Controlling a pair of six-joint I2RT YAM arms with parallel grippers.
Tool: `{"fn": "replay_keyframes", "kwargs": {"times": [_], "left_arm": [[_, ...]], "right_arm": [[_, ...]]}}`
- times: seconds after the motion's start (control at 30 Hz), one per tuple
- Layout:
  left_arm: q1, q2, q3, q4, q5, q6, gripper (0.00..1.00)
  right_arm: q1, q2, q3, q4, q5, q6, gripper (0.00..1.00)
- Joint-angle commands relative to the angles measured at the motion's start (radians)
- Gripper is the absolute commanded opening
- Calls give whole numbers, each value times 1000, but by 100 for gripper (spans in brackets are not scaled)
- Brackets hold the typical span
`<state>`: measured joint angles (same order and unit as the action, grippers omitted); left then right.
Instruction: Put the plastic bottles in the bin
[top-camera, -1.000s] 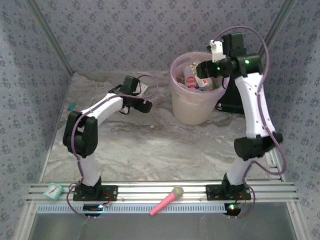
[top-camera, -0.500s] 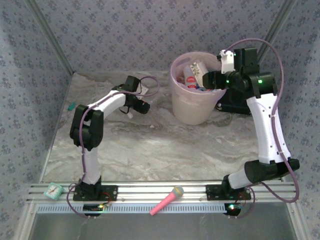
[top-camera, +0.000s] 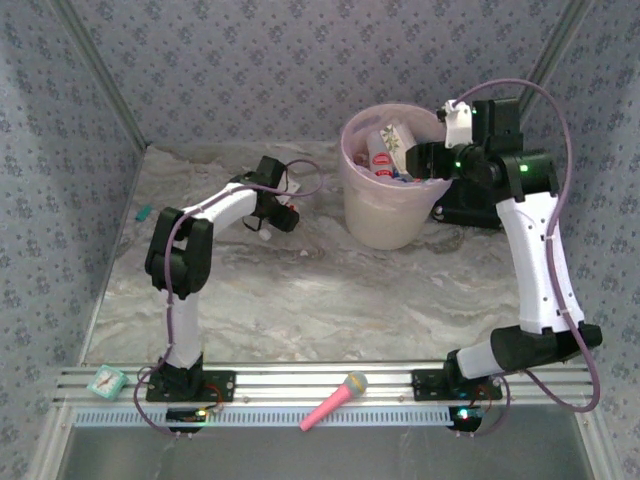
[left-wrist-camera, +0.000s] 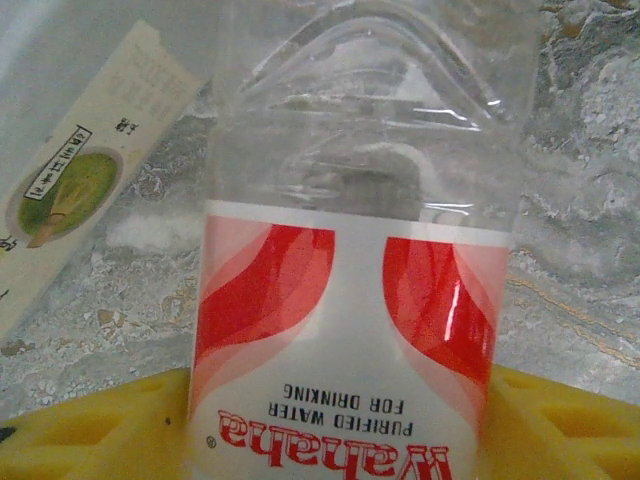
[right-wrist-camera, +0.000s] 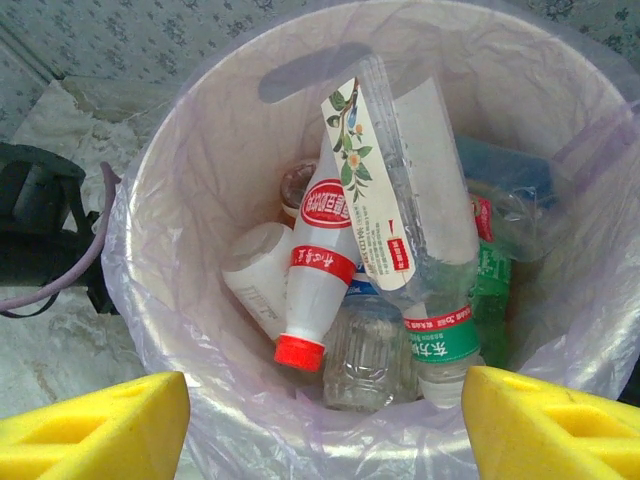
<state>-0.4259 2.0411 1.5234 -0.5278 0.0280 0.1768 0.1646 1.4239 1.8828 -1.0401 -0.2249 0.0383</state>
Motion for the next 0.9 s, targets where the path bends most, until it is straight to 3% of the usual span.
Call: {"fn": "replay_keyframes", "kwargs": {"times": [0.0,0.07,0.2,0.43,0.53,0.63,0.73,0.87], "left_arm": [[-11,4,2,-28,-2,20,59],[-14,-30,-20,-11,7,14,54],[-16,-122,-53,2,26,-17,54],[-17,-419,-195,81,79,-167,51],[-16,-556,-280,112,99,-287,48],[-13,-707,-372,121,118,-400,47],[-7,-856,-476,178,168,-521,37],[-12,-1018,-619,314,257,-659,27]], "right_arm": [[-11,-43,-25,17,-26,27,74],[-13,-68,-53,38,-41,42,74],[-20,-124,-101,85,-68,78,74],[52,-225,-206,251,-159,203,74],[136,-229,-244,341,-141,252,78],[289,-206,-266,433,-10,296,81],[458,-154,-271,524,129,310,86],[563,-41,-252,588,194,360,96]]}}
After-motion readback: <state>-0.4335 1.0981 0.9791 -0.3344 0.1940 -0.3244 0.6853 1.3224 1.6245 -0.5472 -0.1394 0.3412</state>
